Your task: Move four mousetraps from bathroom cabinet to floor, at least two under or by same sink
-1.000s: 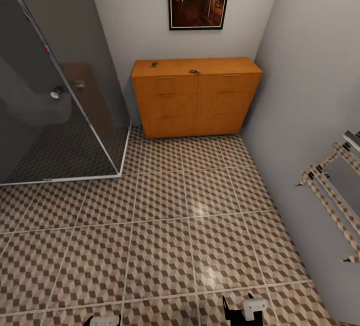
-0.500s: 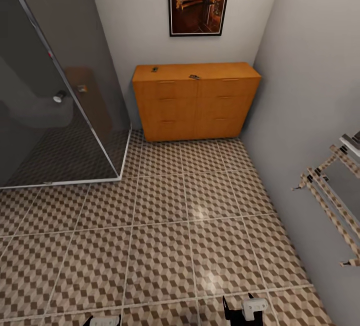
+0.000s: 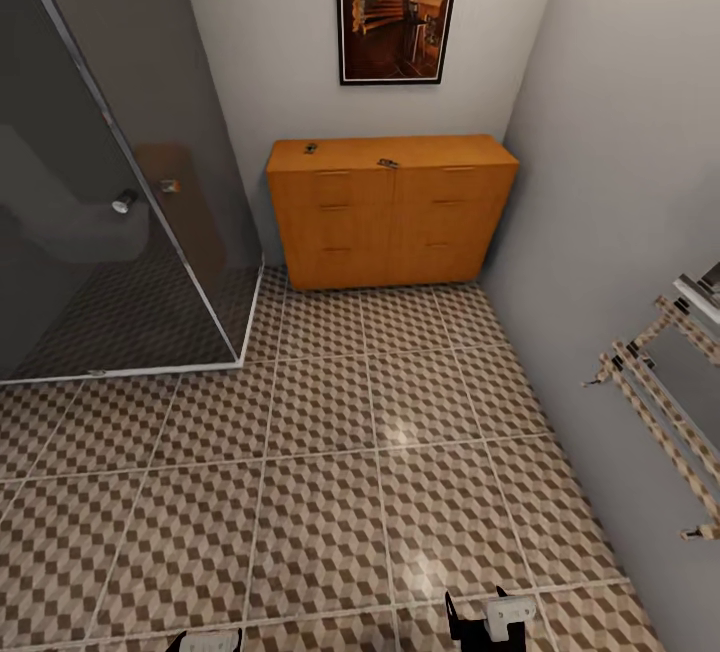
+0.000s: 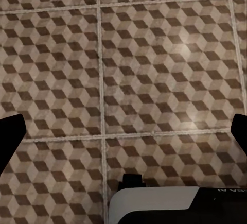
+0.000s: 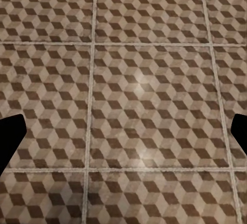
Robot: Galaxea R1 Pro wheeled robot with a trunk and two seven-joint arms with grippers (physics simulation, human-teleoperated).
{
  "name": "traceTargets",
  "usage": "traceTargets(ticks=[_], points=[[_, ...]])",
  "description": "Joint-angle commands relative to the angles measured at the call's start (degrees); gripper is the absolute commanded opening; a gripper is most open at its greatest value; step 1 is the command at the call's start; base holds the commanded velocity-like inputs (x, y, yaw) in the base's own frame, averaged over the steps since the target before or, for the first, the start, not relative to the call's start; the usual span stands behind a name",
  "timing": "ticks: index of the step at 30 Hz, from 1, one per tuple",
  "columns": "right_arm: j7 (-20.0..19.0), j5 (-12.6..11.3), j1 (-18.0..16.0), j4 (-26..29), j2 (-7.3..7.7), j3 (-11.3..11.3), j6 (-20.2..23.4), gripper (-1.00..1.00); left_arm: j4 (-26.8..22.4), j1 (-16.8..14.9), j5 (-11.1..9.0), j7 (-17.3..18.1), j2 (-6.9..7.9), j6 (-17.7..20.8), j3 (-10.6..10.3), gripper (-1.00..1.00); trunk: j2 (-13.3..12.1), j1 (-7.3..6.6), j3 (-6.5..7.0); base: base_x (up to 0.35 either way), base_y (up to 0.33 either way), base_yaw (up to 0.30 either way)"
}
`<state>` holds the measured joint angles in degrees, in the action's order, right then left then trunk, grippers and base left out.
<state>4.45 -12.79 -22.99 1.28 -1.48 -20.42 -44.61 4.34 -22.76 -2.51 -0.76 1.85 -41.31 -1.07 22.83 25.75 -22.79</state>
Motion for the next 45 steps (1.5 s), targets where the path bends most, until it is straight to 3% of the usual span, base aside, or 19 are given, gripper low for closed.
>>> traceTargets(ticks=[1,40,45], points=[[0.47,-0.13,-0.04,-0.05,-0.02,-0.50,-0.13,1.00,0.23,-0.10,-0.22,-0.03,-0.01,-0.35,-0.16,1.00,0.09,0.03,0.01,0.000,0.000,0.000],[0.45,-0.13,-0.04,-0.05,-0.02,-0.50,-0.13,1.00,0.23,-0.10,-0.22,-0.03,-0.01,-0.39,-0.16,1.00,0.09,0.03,3.55,0.000,0.000,0.000],[0.47,-0.13,-0.04,-0.05,0.05,-0.50,-0.13,1.00,0.23,-0.10,-0.21,-0.04,0.93,-0.37,-0.17,1.00,0.09,0.03,4.01,0.000,0.000,0.000]])
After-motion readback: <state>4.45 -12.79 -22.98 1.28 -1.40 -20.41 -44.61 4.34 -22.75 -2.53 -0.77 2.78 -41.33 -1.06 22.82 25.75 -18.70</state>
